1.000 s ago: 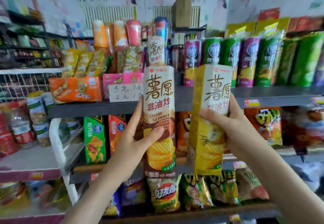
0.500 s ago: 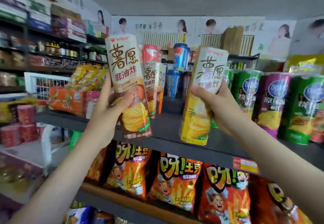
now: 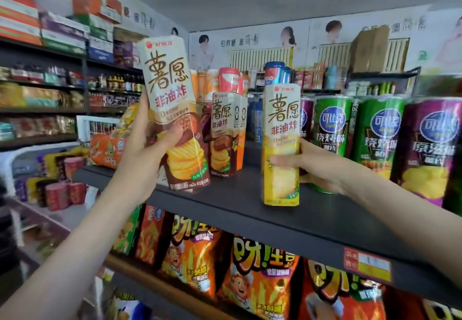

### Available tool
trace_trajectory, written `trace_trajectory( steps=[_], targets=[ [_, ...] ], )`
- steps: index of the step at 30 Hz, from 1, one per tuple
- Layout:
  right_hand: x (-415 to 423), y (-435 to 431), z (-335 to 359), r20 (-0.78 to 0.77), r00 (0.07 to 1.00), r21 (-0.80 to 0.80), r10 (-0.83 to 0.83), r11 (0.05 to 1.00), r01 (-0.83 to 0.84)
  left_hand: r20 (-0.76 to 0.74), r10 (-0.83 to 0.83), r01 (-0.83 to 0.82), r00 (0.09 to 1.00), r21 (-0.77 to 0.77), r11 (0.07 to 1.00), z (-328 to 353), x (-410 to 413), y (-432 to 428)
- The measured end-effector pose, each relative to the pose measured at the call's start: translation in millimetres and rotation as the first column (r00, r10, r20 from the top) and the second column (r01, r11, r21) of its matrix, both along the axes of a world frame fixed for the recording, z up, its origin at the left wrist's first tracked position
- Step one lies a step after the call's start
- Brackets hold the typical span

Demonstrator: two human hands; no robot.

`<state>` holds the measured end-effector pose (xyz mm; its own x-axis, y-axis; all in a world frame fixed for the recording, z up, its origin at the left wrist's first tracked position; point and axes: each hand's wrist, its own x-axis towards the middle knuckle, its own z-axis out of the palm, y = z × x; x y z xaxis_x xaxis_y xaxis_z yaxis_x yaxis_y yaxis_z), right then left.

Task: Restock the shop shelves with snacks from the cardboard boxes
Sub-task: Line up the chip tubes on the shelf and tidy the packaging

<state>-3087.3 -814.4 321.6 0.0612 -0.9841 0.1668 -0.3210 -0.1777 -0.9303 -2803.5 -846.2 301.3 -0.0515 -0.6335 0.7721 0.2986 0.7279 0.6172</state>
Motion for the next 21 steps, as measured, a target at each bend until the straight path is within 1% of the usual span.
trace_trajectory(
  steps=[2,3,7,9,13,15,18,21],
  targets=[
    [-5,-2,0,-0.020,1.000,0.028,0.013,1.000,-0.013,-0.001,0.001,-0.001,1.000,-0.012,1.000,9,-1,-9],
    [-4,-7,-1,-0.015,1.000,0.016,-0.012,1.000,0.012,-0.006,-0.001,0.001,1.000,-0.012,1.000,13,-1,-14],
    [12,-46,-13,0.086,0.979,-0.065,-0.182,0.980,0.188,0.002,-0.051,0.051,0.999,-0.045,0.998,33,-6,-37],
    [23,-68,-18,0.123,0.966,-0.096,-0.228,0.966,0.240,0.004,-0.082,0.083,0.997,-0.044,0.996,40,-4,-48],
    [39,-96,-16,0.121,0.935,-0.107,-0.333,0.932,0.346,0.024,-0.099,0.101,0.995,-0.065,0.993,47,10,-70],
    [42,-103,-16,0.093,0.922,-0.112,-0.376,0.916,0.385,0.001,-0.099,0.099,0.995,-0.058,0.993,48,19,-81],
    [46,-99,-14,0.046,0.931,-0.088,-0.362,0.927,0.365,-0.014,-0.109,0.108,0.994,-0.050,0.993,47,30,-93],
    [51,-83,-9,-0.042,0.957,-0.042,-0.286,0.958,0.284,-0.017,-0.097,0.096,0.995,-0.044,0.994,44,36,-102]
  ],
)
